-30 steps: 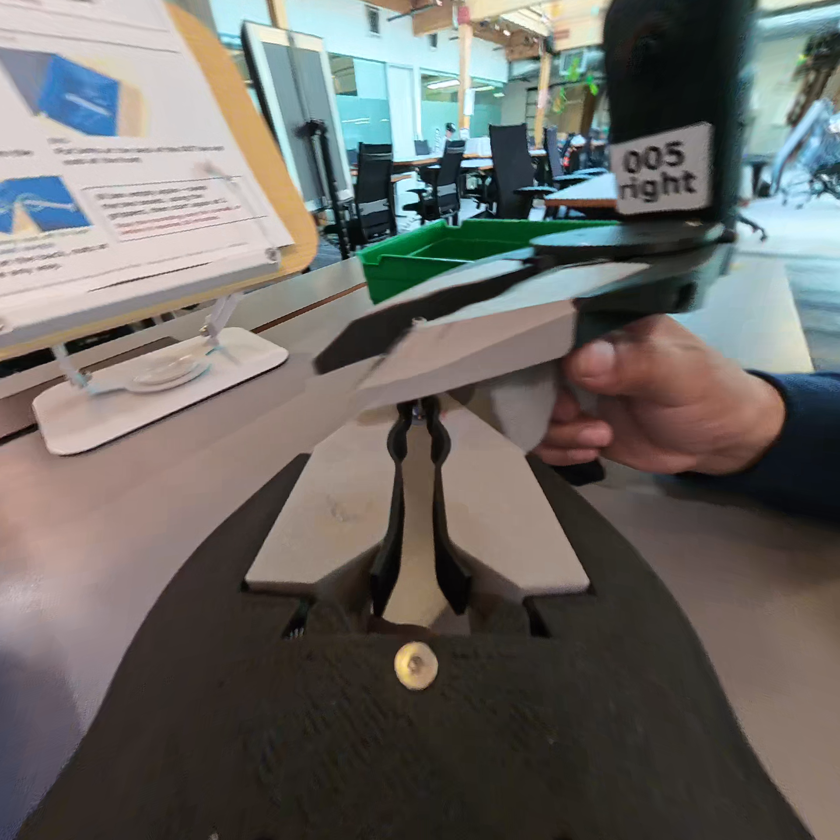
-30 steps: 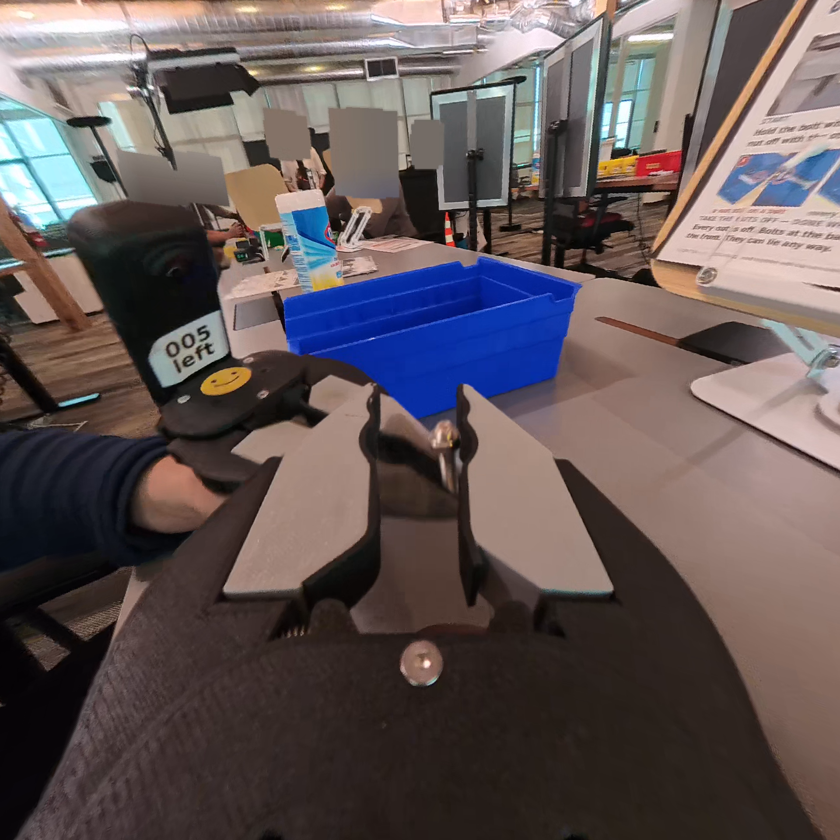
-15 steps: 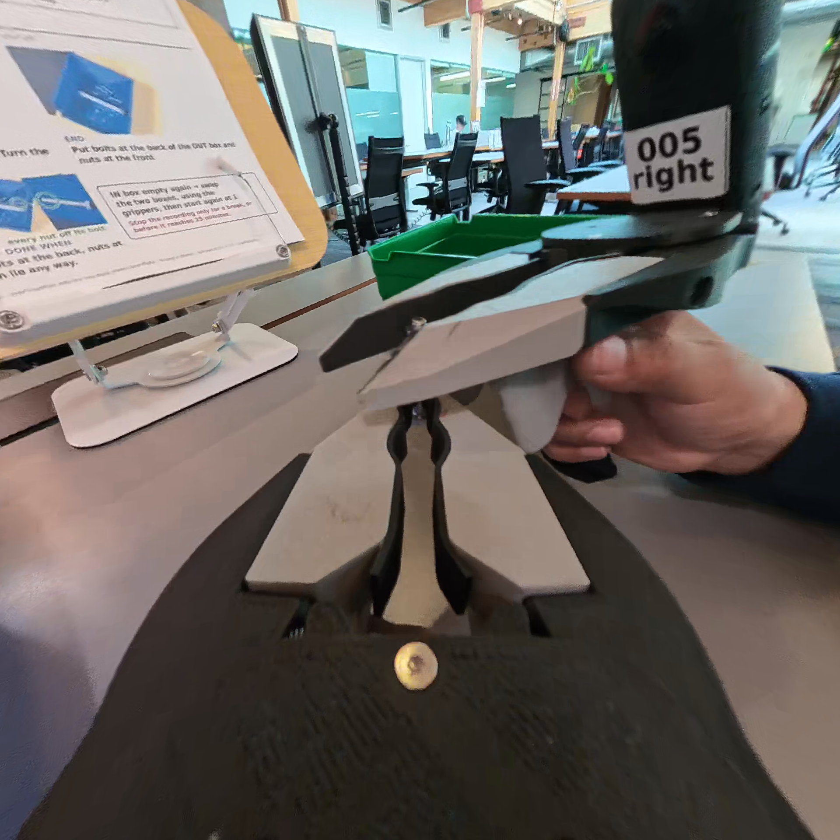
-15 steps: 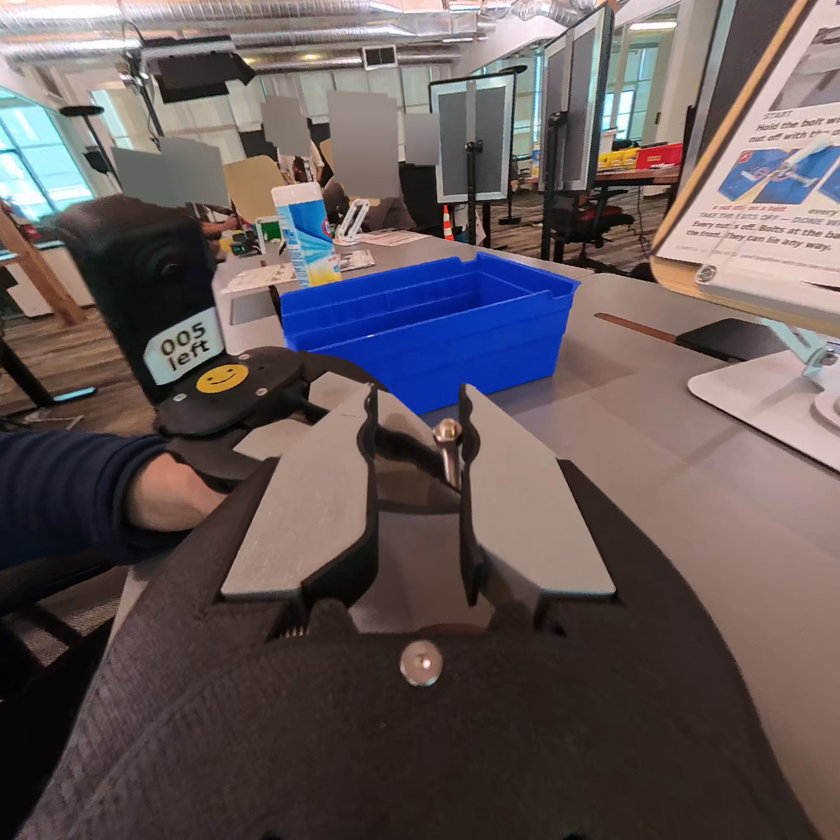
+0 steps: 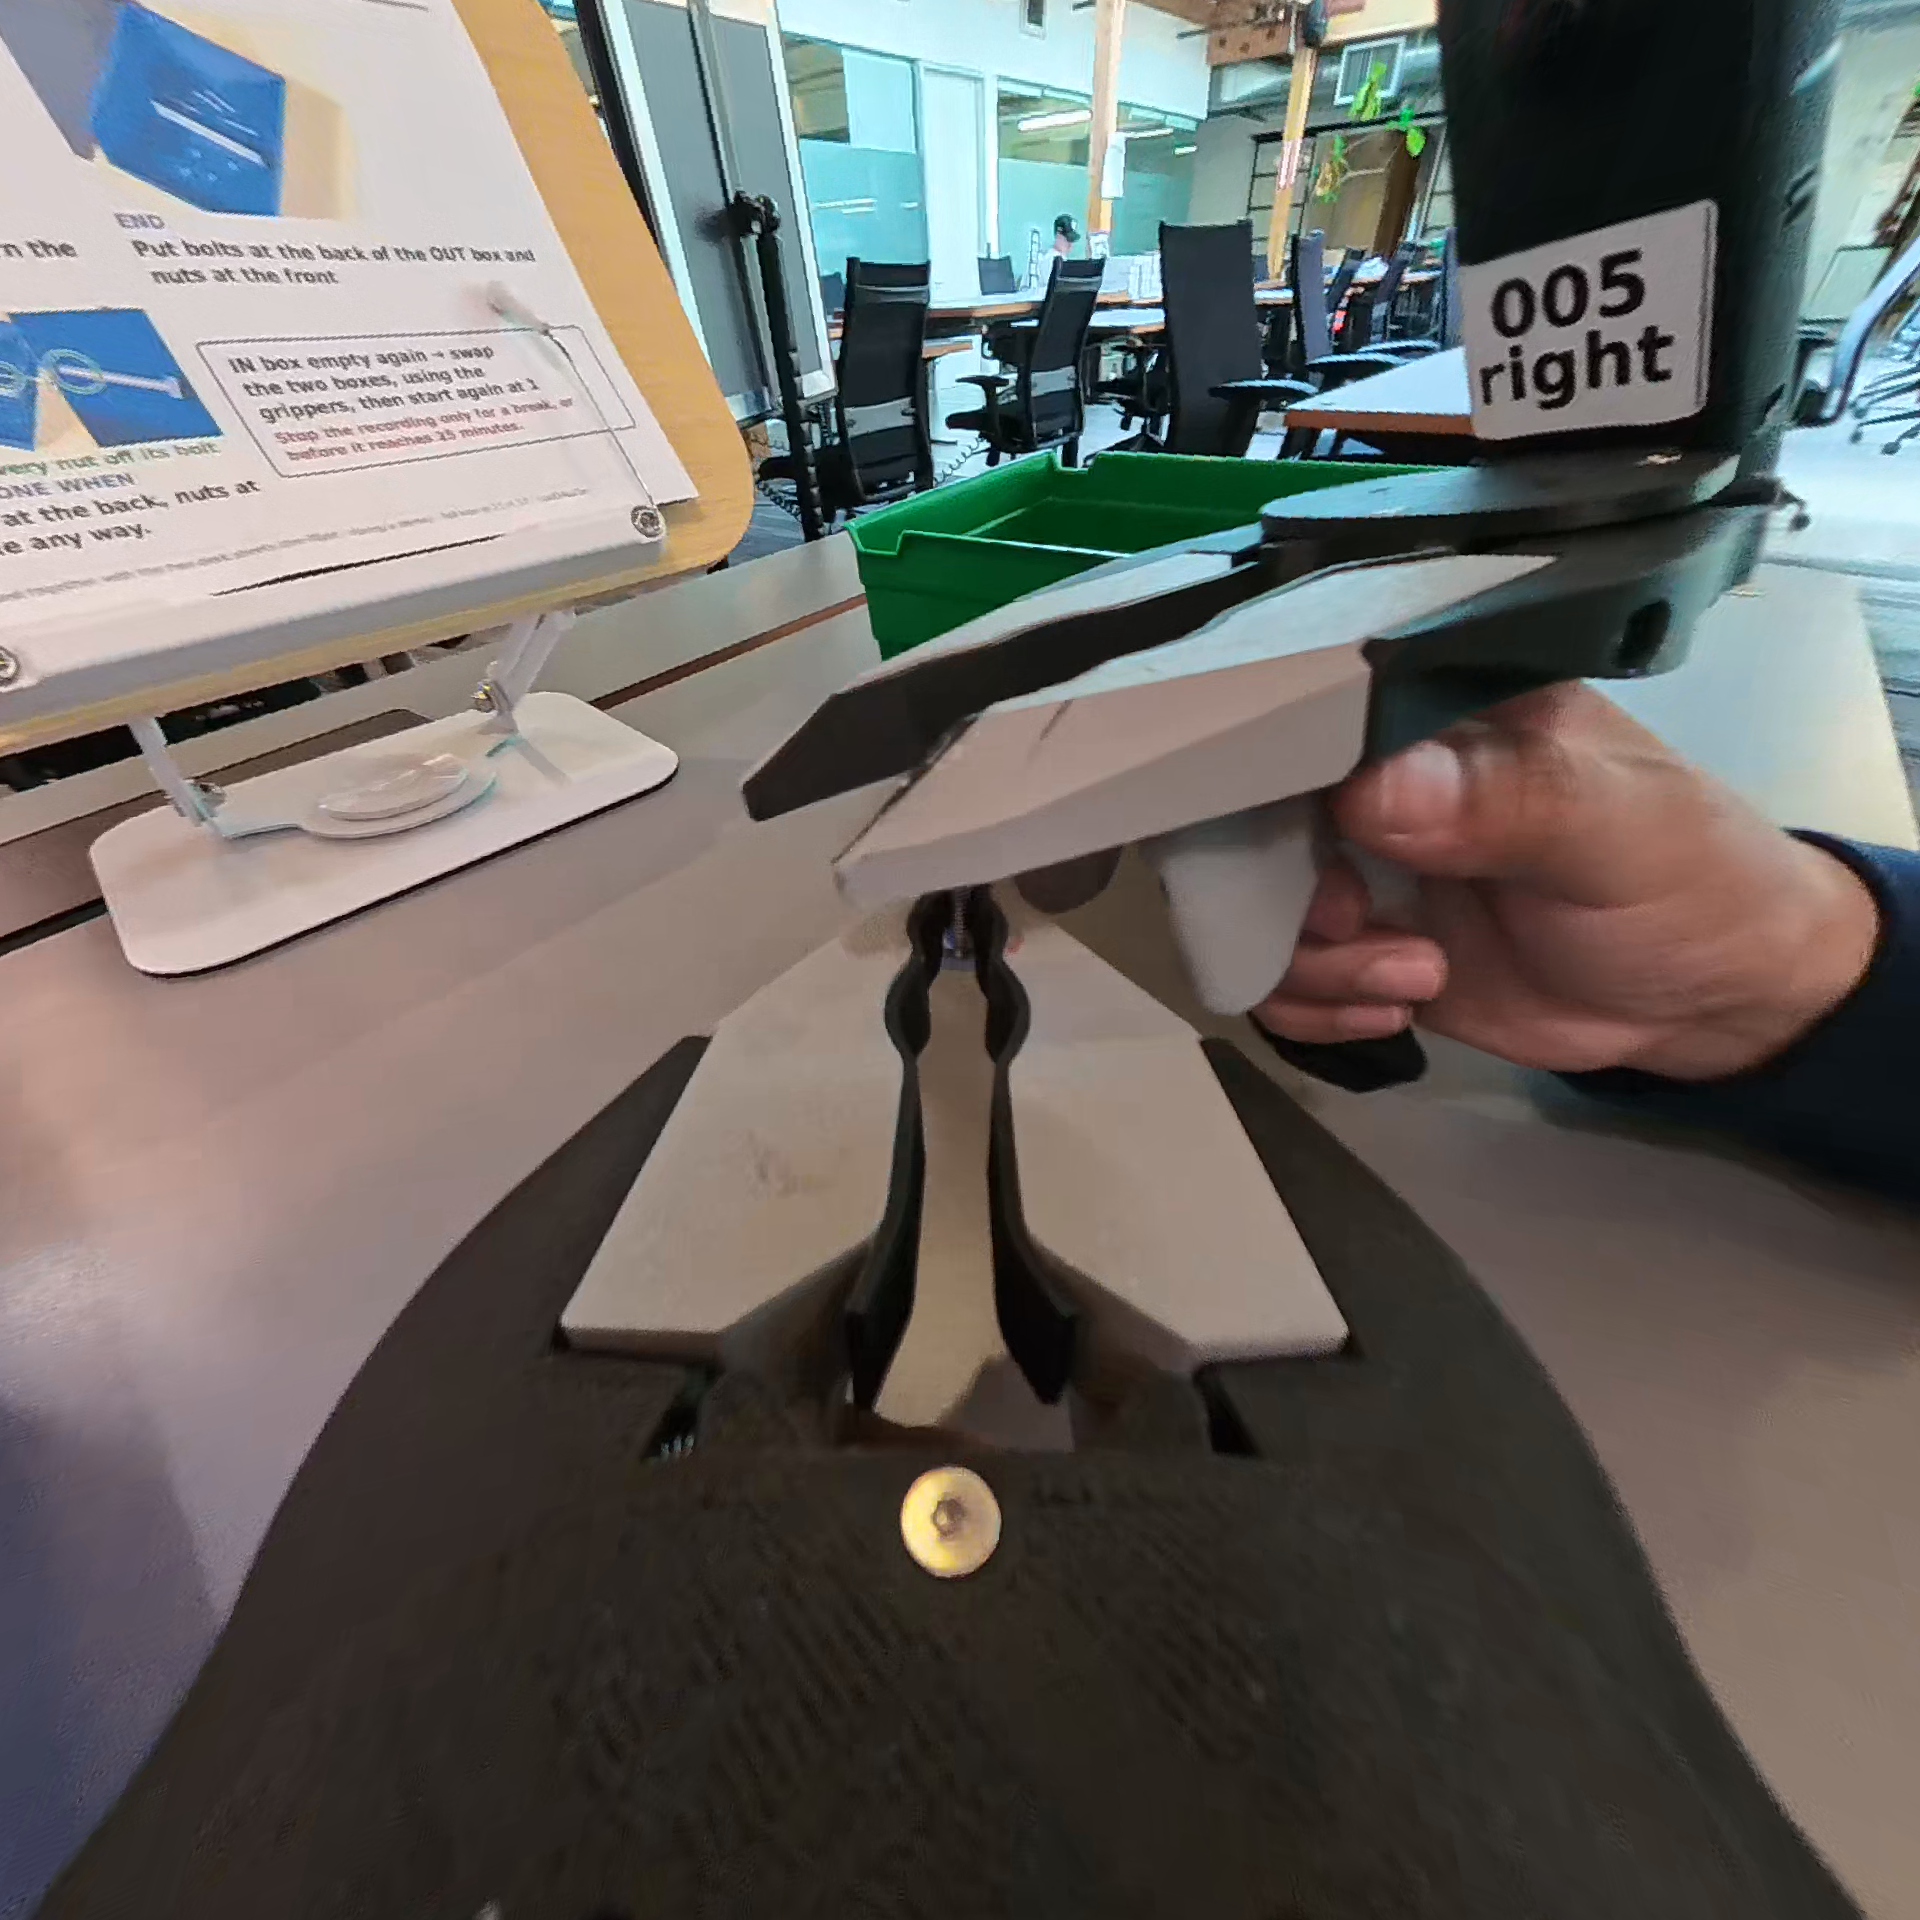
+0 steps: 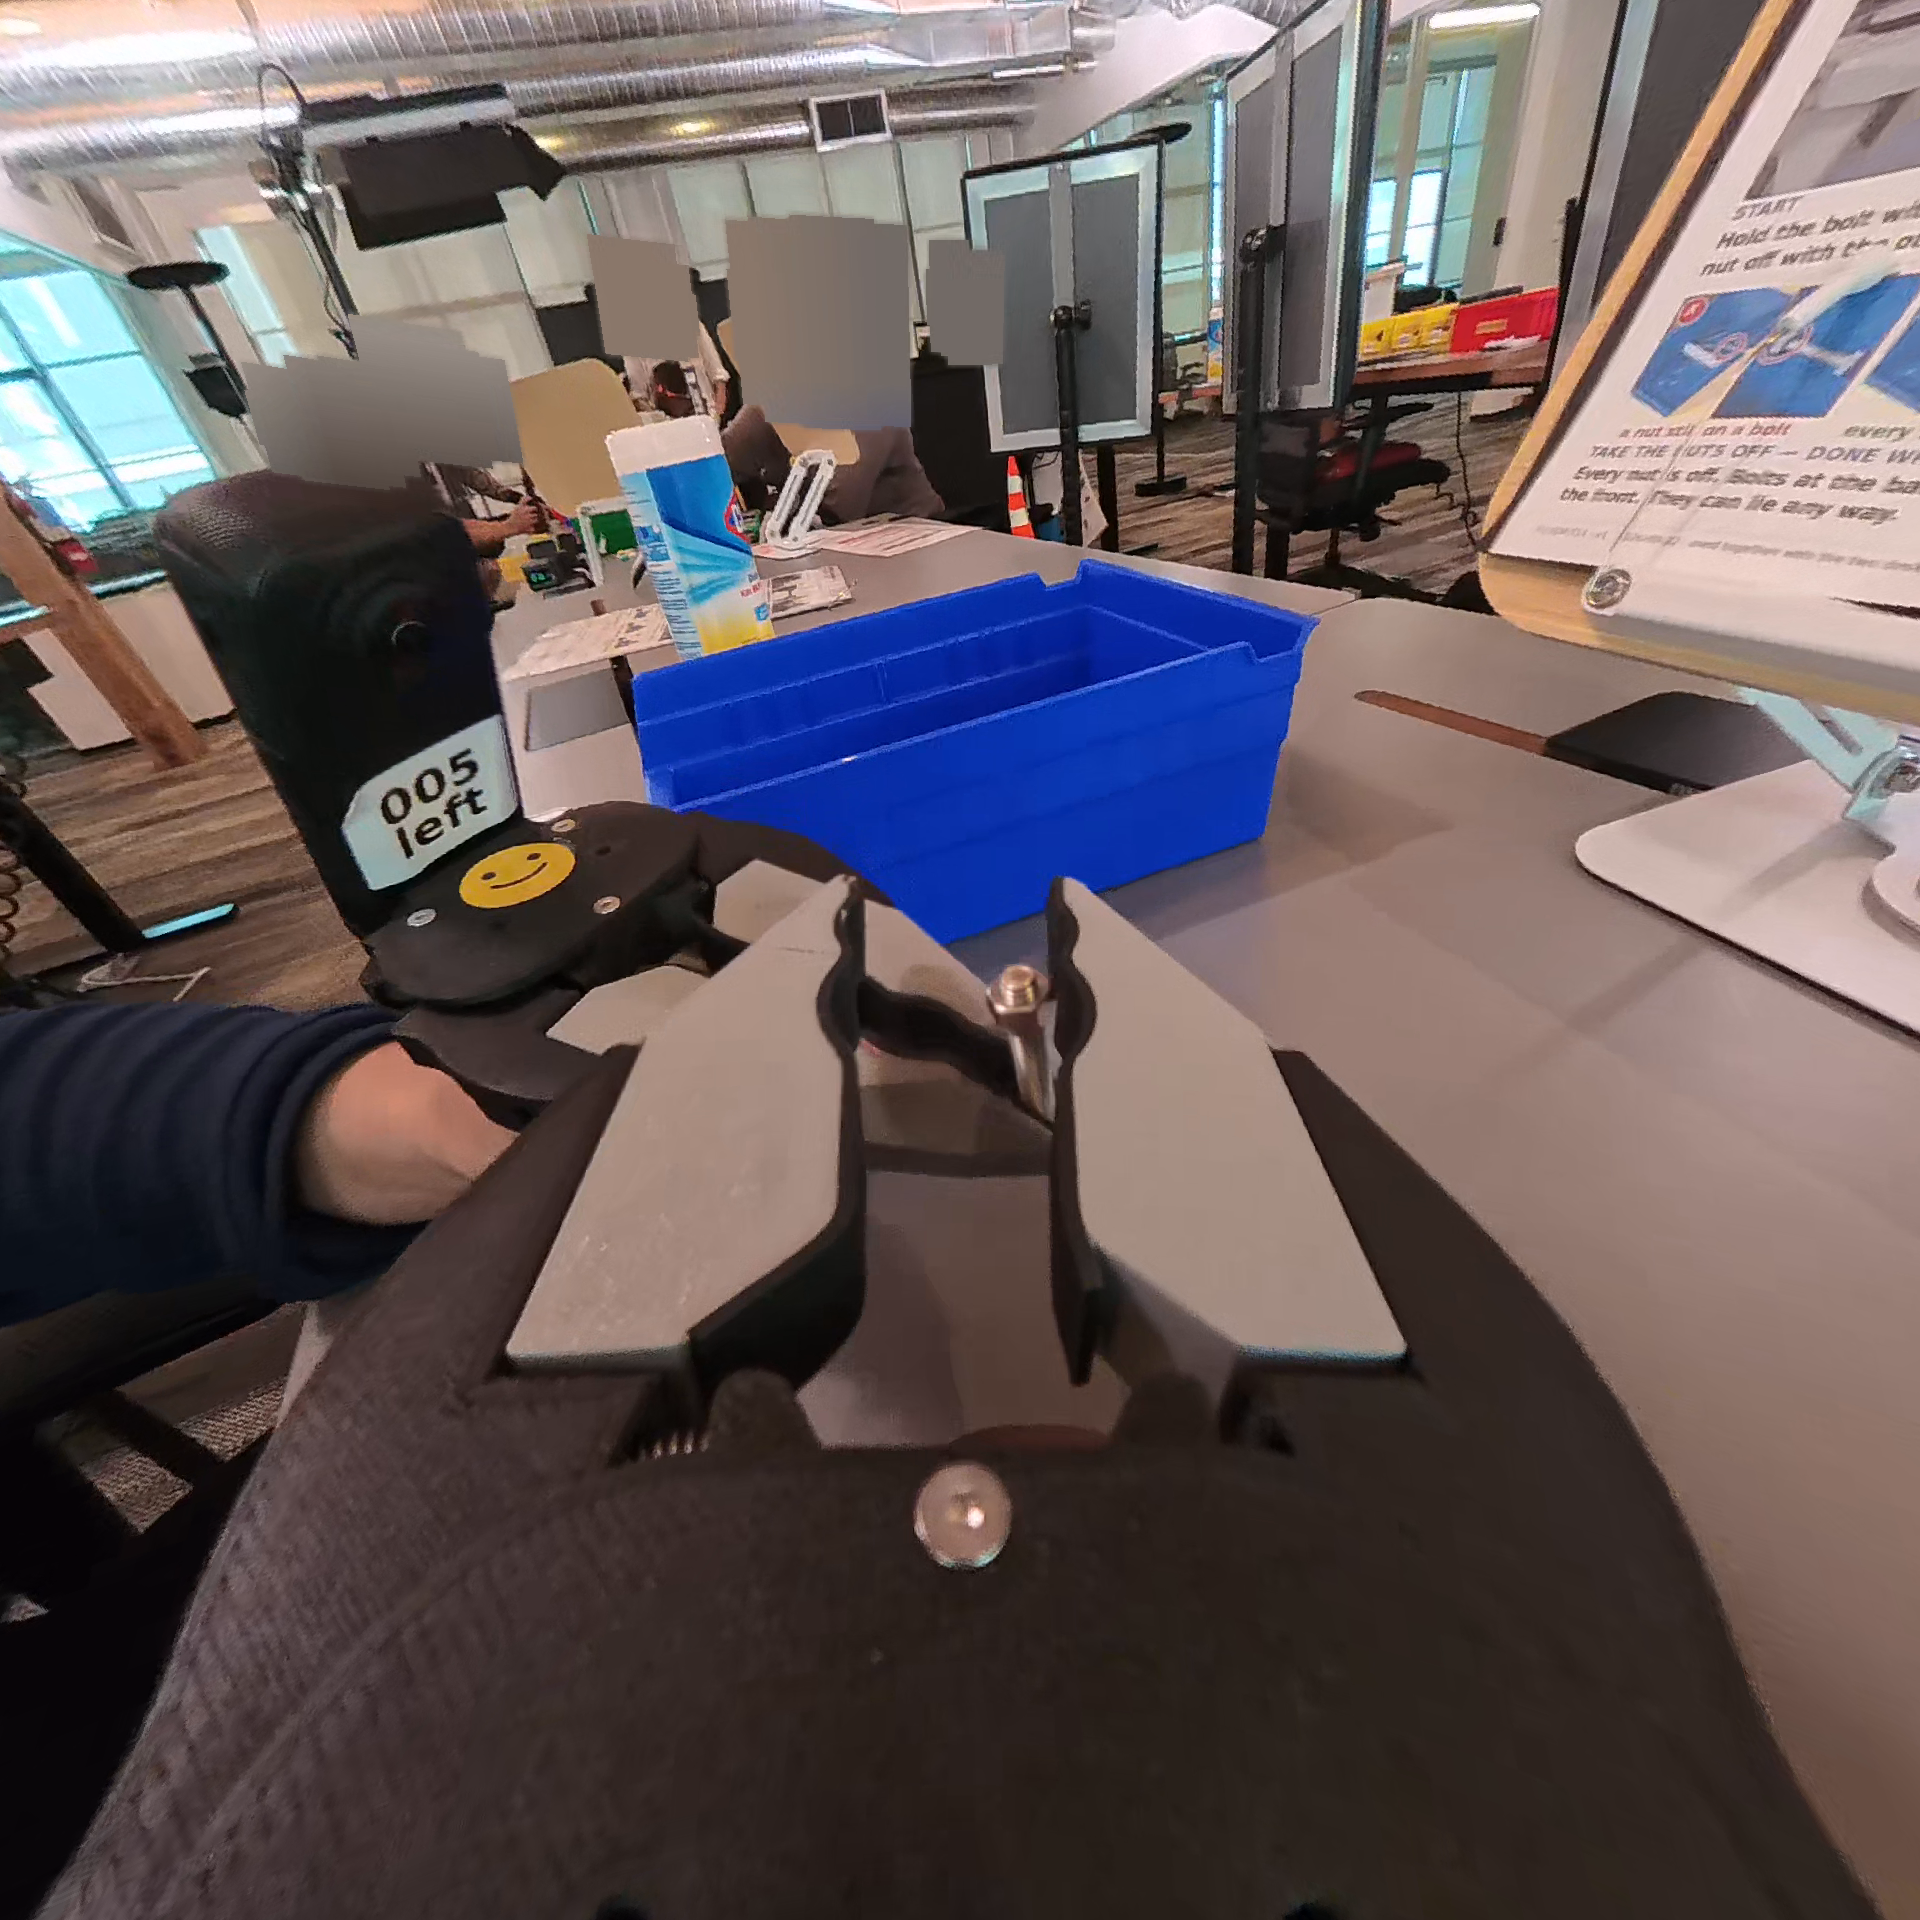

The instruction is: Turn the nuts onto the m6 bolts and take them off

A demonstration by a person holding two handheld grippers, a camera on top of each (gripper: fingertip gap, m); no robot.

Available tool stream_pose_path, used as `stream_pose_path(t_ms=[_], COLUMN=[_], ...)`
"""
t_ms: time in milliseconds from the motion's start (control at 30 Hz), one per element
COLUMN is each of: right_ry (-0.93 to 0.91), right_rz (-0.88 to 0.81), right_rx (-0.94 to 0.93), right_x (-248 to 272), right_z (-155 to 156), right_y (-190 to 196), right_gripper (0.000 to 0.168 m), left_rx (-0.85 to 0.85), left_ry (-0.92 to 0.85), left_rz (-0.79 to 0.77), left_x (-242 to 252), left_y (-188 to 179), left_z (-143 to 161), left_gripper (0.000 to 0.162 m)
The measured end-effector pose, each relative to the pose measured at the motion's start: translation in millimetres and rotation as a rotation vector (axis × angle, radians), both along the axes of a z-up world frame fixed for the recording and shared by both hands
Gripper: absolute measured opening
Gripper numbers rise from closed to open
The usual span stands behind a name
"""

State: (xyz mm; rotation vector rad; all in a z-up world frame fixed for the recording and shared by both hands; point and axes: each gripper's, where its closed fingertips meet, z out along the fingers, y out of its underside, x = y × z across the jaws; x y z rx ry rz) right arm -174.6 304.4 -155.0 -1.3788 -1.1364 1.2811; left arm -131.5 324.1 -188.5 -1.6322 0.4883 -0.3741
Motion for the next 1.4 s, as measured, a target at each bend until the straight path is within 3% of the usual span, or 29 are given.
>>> stream_pose_path(t_ms=[200, 433, 633, 833, 1067, 1200, 1267, 1400], right_ry=[0.046, -0.007, -0.012, -0.035, 0.007, -0.004, -0.020, -0.010], right_rz=[-0.048, -0.003, -0.065, 0.020, -0.066, -0.003, 0.022, -0.011], right_rx=[-0.021, 0.029, 0.020, 0.044, 0.007, 0.001, 0.008, 0.021], right_x=[18.8, -0.4, 16.7, -2.9, 19.7, 10.8, 1.3, 6.4], right_z=[8.0, 0.3, -0.5, -4.9, 5.5, 1.1, -2.5, 2.5], right_y=[15.2, -1.7, 15.7, -8.0, 16.9, 3.3, -5.8, 2.3], right_gripper=[0.029, 0.033, 0.031, 0.038, 0.032, 0.027, 0.035, 0.035], left_rx=[-0.003, 0.006, -0.017, -0.010, -0.014, -0.012, -0.005, 0.003], left_ry=[-0.049, 0.005, -0.049, -0.022, -0.039, -0.030, 0.000, 0.025], left_rz=[0.070, -0.001, 0.086, -0.012, 0.082, 0.035, -0.001, 0.017], left_x=[-22.1, 3.2, -24.1, 2.7, -22.6, -10.8, 1.3, 1.2], left_y=[5.5, -0.3, 7.8, -0.1, 7.6, 4.5, 1.2, 2.3], left_z=[4.7, 0.6, 2.2, 0.4, 2.3, 1.4, -0.8, -1.8], left_gripper=[0.003, 0.003, 0.003, 0.002, 0.003, 0.003, 0.003, 0.003])
